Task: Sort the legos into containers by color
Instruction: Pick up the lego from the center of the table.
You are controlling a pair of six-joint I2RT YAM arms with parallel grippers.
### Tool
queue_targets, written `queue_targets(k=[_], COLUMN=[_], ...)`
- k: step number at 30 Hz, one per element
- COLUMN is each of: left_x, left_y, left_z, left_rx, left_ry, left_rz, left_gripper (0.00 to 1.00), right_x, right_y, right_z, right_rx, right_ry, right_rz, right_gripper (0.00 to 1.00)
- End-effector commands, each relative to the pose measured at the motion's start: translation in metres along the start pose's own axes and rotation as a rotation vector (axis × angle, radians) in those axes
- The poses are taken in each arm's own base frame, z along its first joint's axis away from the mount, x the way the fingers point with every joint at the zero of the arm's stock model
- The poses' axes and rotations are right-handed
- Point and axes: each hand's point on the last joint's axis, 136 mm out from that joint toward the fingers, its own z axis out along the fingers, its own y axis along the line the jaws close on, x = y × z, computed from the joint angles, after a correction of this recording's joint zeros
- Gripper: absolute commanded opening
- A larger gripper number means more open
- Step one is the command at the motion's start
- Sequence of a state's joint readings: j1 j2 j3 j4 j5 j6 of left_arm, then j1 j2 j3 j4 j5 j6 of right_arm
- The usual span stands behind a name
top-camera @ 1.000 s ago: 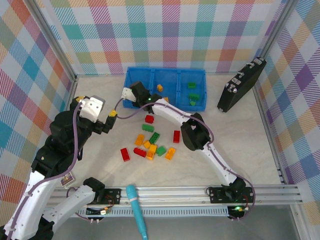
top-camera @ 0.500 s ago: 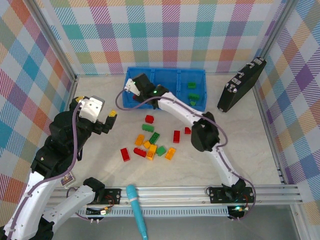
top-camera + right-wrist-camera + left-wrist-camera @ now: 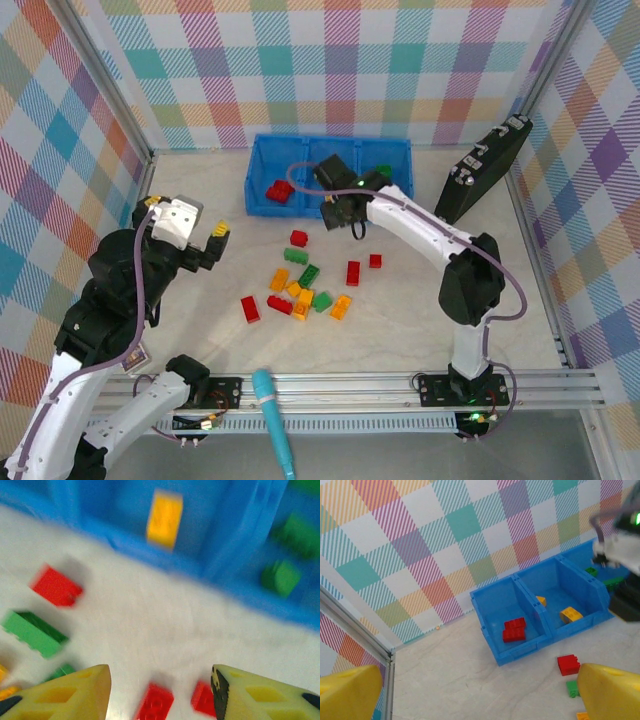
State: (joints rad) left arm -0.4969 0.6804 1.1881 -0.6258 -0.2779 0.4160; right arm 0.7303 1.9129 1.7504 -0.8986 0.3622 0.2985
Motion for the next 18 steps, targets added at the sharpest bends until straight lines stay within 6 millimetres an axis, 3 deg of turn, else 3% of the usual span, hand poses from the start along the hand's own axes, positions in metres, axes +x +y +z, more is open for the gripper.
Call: queue_targets(k=[1,13,18], left_x=[-0.010,-0.007,-0.008], left_y=[0.003,0.007,0.006], left_z=[-0.008,-0.013,-0.013], left_rx=[0.000,-0.018,-0.015], left_ry=[-0.038,-0.044,-0.043], left_rz=[-0.010,-0.014,-0.013], left_gripper=[1.00,1.00,1.00], right_x=[0.041,0.107,0.118], right_y=[0.002,0.001,0.003], right_z=[0.007,0.034,0.042], right_rx=[-0.015,-0.012,-0.028], right_ry=[0.104,0.231,0.233], right_rz=[0.198,0.421,0.482], right_gripper=[0.56,0.55,0.56])
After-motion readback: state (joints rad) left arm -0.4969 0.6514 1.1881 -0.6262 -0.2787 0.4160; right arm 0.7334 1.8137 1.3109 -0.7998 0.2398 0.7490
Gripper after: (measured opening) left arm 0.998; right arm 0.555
